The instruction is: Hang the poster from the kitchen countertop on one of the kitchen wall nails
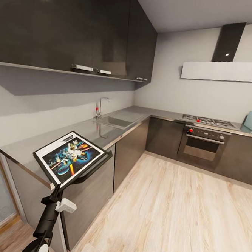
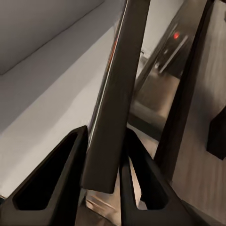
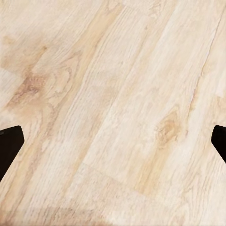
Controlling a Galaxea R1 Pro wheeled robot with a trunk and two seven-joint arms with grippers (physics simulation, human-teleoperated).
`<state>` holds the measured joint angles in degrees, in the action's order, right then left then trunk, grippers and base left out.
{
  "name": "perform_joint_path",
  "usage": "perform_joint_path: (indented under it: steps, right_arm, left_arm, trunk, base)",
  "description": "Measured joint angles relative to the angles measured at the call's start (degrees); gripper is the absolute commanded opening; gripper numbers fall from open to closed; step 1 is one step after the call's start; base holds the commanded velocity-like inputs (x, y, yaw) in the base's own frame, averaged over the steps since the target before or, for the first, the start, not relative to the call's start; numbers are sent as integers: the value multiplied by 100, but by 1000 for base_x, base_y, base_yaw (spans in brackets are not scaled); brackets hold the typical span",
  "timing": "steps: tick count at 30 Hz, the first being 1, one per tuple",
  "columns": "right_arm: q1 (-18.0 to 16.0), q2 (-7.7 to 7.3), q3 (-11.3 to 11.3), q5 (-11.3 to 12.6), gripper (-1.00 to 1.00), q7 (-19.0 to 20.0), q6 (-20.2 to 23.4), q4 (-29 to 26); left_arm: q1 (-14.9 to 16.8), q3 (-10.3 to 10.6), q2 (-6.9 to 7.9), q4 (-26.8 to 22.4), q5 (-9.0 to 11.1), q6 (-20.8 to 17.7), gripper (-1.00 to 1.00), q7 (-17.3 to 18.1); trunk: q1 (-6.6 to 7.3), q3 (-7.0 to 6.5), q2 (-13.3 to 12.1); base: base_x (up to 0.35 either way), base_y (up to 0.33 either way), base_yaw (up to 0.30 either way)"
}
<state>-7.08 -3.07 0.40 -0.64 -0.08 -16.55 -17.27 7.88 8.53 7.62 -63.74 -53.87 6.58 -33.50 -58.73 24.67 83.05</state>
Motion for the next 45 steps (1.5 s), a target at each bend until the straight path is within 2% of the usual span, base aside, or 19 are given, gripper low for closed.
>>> perform_joint_path:
  steps: [9,10,11,13,22,36,39,41,43,45]
  right_arm:
    - [0,0,0,0,100,0,2,0]
    - [0,0,0,0,100,0,2,0]
    - [0,0,0,0,100,0,2,0]
    - [0,0,0,0,100,0,1,0]
    - [0,0,0,0,100,0,-5,-2]
    - [0,0,0,0,100,0,-5,-6]
    - [0,0,0,0,100,0,-6,-7]
    - [0,0,0,0,100,0,-6,-8]
    - [0,0,0,0,100,0,-6,-7]
    - [0,-1,0,0,100,0,-6,-7]
  left_arm:
    - [0,-74,0,-291,-3,-2,-100,1]
    - [-1,-271,9,-801,40,-17,-100,37]
    - [0,-269,8,-1239,-35,-11,-100,36]
    - [0,-278,8,-1334,-17,-29,-100,39]
    - [-1,-280,8,-1557,-10,-53,-100,47]
    - [-1,-276,0,-1546,38,-46,-100,63]
    - [-1,-238,-4,-1556,337,-47,-100,62]
    - [-1,-83,-42,-1574,464,-55,-100,60]
    - [-2,150,-155,-1589,544,-63,-100,54]
    - [-2,264,-281,-1595,573,-67,-100,53]
  trunk:
    - [0,0,0]
    - [0,1,-1]
    - [0,0,0]
    - [0,0,0]
    - [0,0,0]
    - [-4,0,-1]
    - [-4,0,-1]
    - [-4,0,-1]
    - [-4,0,0]
    - [-2,0,-1]
  base:
    - [0,0,0]
    - [0,0,0]
    - [0,0,0]
    - [0,0,0]
    - [-17,0,0]
    - [-303,0,0]
    - [-332,0,0]
    - [-333,0,0]
    - [-296,0,0]
    - [-151,0,0]
